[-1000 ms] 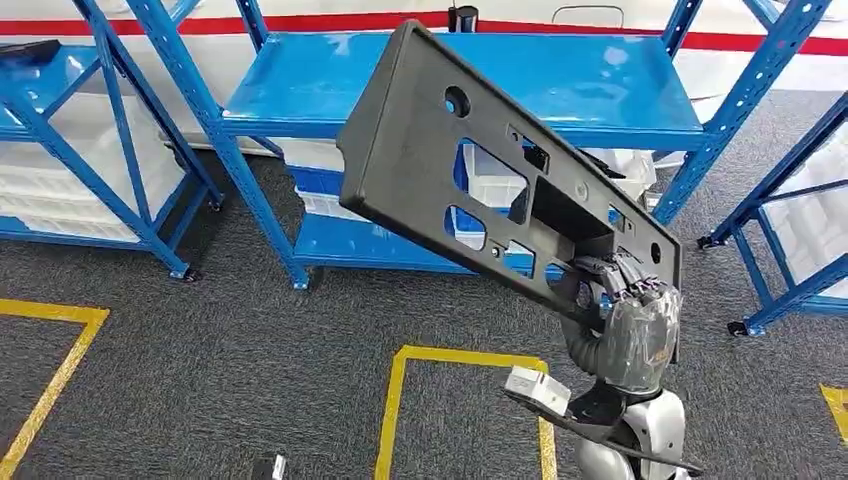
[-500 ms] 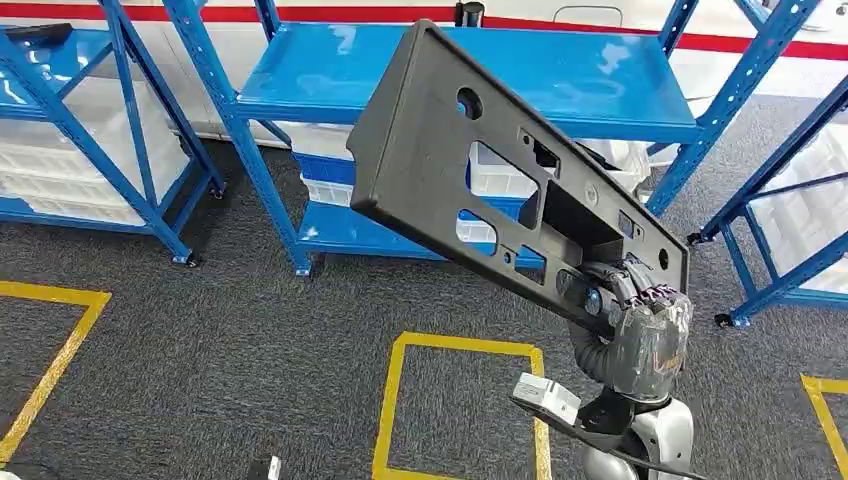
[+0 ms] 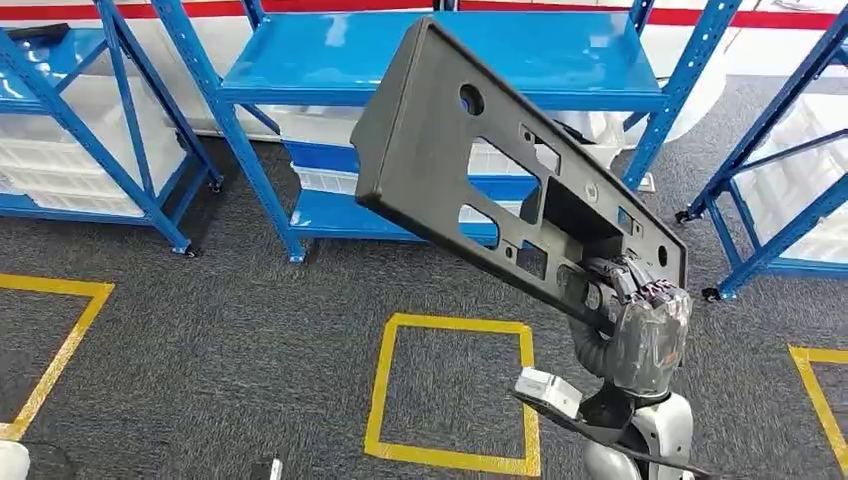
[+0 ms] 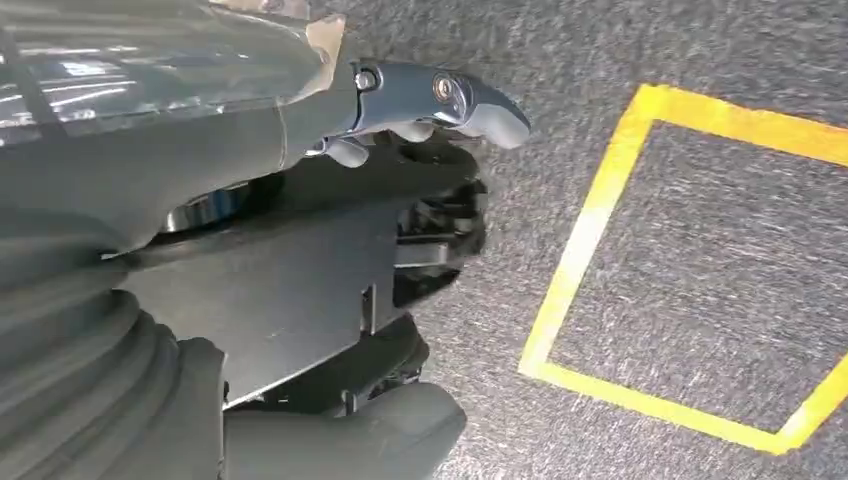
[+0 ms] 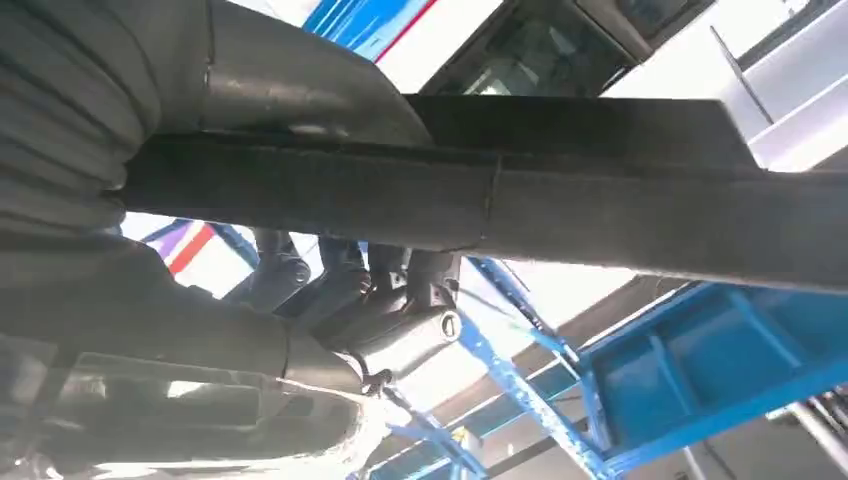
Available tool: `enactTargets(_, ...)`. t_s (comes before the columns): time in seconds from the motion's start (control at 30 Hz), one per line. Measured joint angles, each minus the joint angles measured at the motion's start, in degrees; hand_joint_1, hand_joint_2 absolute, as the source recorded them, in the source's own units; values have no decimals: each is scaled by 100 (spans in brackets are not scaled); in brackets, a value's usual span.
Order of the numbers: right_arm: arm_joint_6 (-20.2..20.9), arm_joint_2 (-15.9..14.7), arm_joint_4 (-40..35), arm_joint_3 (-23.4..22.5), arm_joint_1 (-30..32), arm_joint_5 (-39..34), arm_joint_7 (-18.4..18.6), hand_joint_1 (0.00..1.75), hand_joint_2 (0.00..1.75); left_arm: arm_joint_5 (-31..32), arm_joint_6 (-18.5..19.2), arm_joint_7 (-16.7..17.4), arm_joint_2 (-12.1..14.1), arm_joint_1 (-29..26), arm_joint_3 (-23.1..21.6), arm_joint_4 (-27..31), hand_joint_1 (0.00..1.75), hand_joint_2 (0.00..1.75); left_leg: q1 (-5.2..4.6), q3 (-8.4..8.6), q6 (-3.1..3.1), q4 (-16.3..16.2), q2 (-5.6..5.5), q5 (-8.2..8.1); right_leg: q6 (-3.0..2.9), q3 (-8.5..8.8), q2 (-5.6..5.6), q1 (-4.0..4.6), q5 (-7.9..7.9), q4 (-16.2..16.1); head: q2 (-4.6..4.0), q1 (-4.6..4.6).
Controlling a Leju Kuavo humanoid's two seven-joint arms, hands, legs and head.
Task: Take the parts from the cabinet and place them on the table.
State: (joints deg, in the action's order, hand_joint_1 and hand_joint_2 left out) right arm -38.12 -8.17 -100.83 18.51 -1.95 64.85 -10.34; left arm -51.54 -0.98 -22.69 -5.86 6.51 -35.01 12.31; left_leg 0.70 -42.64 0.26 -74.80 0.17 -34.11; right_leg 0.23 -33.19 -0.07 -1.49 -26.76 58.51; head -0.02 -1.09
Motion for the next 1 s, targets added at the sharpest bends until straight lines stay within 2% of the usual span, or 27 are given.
enactTargets(0.03, 0, 0, 16, 0, -5, -15, 0, 175, 175, -4, -7, -2, -2, -1, 7, 2, 0, 175, -2, 31, 20, -149, -2, 45, -5, -64, -1, 25, 51, 2, 0, -4)
enactTargets(0.07, 0, 4, 29, 0, -11, -44, -2, 175, 175, -11, -11, -4, -2, -3, 13, 4, 0, 175, -7, 163, 59, -69, -4, 190, -6, -126, 0, 50, 102, 2, 0, -2)
enactTargets(0.1, 0, 4, 35, 0, -24, -74, -2, 175, 175, -22, -17, -9, -2, -5, 28, 13, 0, 175, -20, 426, 119, 238, -7, 394, -7, -191, 3, 80, 157, 2, 0, -4)
enactTargets(0.13, 0, 6, 37, 0, -42, -94, -2, 175, 175, -39, -24, -11, -2, -3, 41, 28, 0, 175, -45, 789, 212, 720, -18, 541, -7, -248, 12, 106, 211, 1, 0, -4)
enactTargets(0.17, 0, 9, 37, 0, -60, -103, -6, 175, 175, -50, -24, -13, -2, 5, 52, 46, 0, 175, -95, 1199, 327, 1268, -38, 518, -4, -277, 18, 110, 266, 0, 0, 0)
enactTargets(0.2, 0, 11, 35, -2, -66, -109, -9, 175, 175, -52, -31, -15, 4, 21, 68, 50, 0, 175, -110, 1441, 383, 1682, -12, 286, 40, -314, 14, 140, 306, -3, 0, 7)
enactTargets(0.23, 0, 11, 44, -2, -76, -116, -11, 175, 175, -52, -33, -20, 0, 25, 85, 55, 0, 175, -132, 1412, 305, 1671, 2, 349, 76, -303, -2, 90, 352, -32, 0, 12)
enactTargets(0.3, 0, 22, 51, 2, -99, -120, -17, 175, 175, -52, -39, -24, -9, 16, 90, 57, 0, 175, -200, 1383, 377, 1707, -20, 425, 171, -300, -17, 46, 435, -55, 0, -39)
enactTargets(0.33, 0, 24, 48, -2, -101, -125, -17, 175, 175, -61, -55, -26, -9, 10, 101, 57, 0, 175, -206, 1362, 426, 1814, -16, 532, 217, -290, -13, 80, 511, -127, 0, -30)
enactTargets(0.37, 0, 6, 59, -11, -96, -136, -20, 175, 175, -68, -55, -31, -13, 14, 120, 59, 0, 175, -137, 1363, 381, 1961, 37, 687, 205, -368, -17, 89, 432, -43, 0, -28)
enactTargets(0.4, 0, 7, 64, -18, -122, -146, -24, 175, 175, -72, -55, -31, -13, 13, 133, 63, 0, 175, -137, 1315, 456, 2041, 7, 765, 159, -486, -4, 100, 189, 136, 0, -13)
enactTargets(0.43, 0, 4, 72, -24, -144, -171, -37, 175, 175, -79, -52, -28, -31, 7, 142, 81, 0, 175, -137, 1239, 437, 2040, 28, 834, 116, -600, 3, 88, -109, 480, 0, 2)
enactTargets(0.47, 0, 5, 85, -24, -147, -192, -41, 175, 175, -98, -52, -28, -44, 5, 149, 94, 0, 175, -137, 1168, 428, 2037, 32, 888, 99, -688, 3, 76, -360, 860, 0, 13)
enactTargets(0.5, 0, 2, 103, -26, -145, -208, -53, 175, 175, -107, -52, -28, -54, -5, 164, 96, 0, 175, -139, 1093, 416, 2033, 42, 948, 121, -759, 3, 62, -547, 1255, 0, 9)
enactTargets(0.53, 0, -4, 118, -26, -147, -225, -63, 175, 175, -111, -59, -26, -61, -12, 177, 98, 0, 175, -134, 1006, 400, 2021, 51, 1010, 190, -772, 3, 47, -563, 1539, 0, 15)
enactTargets(0.57, -2, -11, 127, -28, -149, -241, -72, 175, 175, -114, -61, -26, -66, -19, 184, 101, 0, 175, -123, 970, 380, 2012, 58, 1064, 275, -668, 2, 30, -458, 1541, 0, 15)
enactTargets(0.6, 0, -18, 134, -28, -153, -247, -79, 175, 175, -120, -68, -26, -72, -24, 188, 105, 0, 175, -108, 881, 348, 1988, 61, 1117, 371, -435, 1, 8, -279, 1295, 0, 13)
enactTargets(0.63, 0, -18, 138, -33, -163, -251, -81, 175, 175, -120, -74, -26, -79, -28, 190, 105, 0, 175, -86, 802, 313, 1940, 60, 1154, 451, -121, 0, -25, -114, 885, 0, 15)
enactTargets(0.67, 0, -18, 142, -33, -180, -256, -87, 175, 175, -120, -74, -26, -83, -29, 192, 107, 0, 175, -69, 713, 282, 1860, 59, 1172, 494, 251, -7, -52, -59, 366, 0, 15)
enactTargets(0.7, 0, -15, 153, -31, -216, -258, -87, 175, 175, -122, -74, -26, -76, -27, 203, 111, 0, 175, -112, 613, 252, 1764, 56, 1184, 485, 531, -1, -29, -291, -50, 0, 43)
enactTargets(0.73, 0, -15, 157, -35, -231, -262, -94, 175, 175, -129, -83, -26, -85, -30, 221, 127, 0, 175, -118, 559, 211, 1713, 57, 1214, 372, 529, 24, 39, -333, -123, 0, 33)
enactTargets(0.8, 0, -26, 175, -37, -231, -299, -98, 175, 175, -131, -103, -26, -87, -54, 243, 136, 0, 175, -137, 532, 214, 1681, 37, 1281, 338, 464, 15, 5, -313, -91, 0, 9)
enactTargets(0.87, 0, -22, 201, -35, -251, -323, -107, 175, 175, -138, -107, -26, -79, -80, 273, 136, 0, 175, -88, 460, 165, 1629, 35, 1267, 203, 349, -5, -55, -232, -81, 0, 17)
enactTargets(0.9, 0, -22, 210, -33, -268, -328, -116, 175, 175, -140, -111, -26, -85, -84, 273, 140, 0, 175, -79, 381, 119, 1458, 22, 981, 116, 329, -5, -45, -180, -83, 0, -4)
enactTargets(0.93, 0, -22, 212, -33, -288, -356, -116, 175, 175, -149, -120, -26, -90, -86, 275, 149, 0, 175, -68, 247, 78, 1069, 3, 594, 37, 253, -8, -37, -115, -77, 0, -11)
enactTargets(0.97, 0, -20, 216, -31, -299, -389, -118, 175, 175, -157, -133, -26, -90, -87, 278, 155, 0, 175, -49, 119, 50, 633, -5, 295, 11, 184, -10, -33, -63, -74, 0, -22)
enactTargets(1.0, 0, -20, 225, -33, -302, -426, -133, 175, 175, -159, -162, -26, -90, -88, 280, 164, 0, 175, -36, 23, 31, 227, -4, 88, 10, 123, -12, -25, -14, -73, 0, -17)
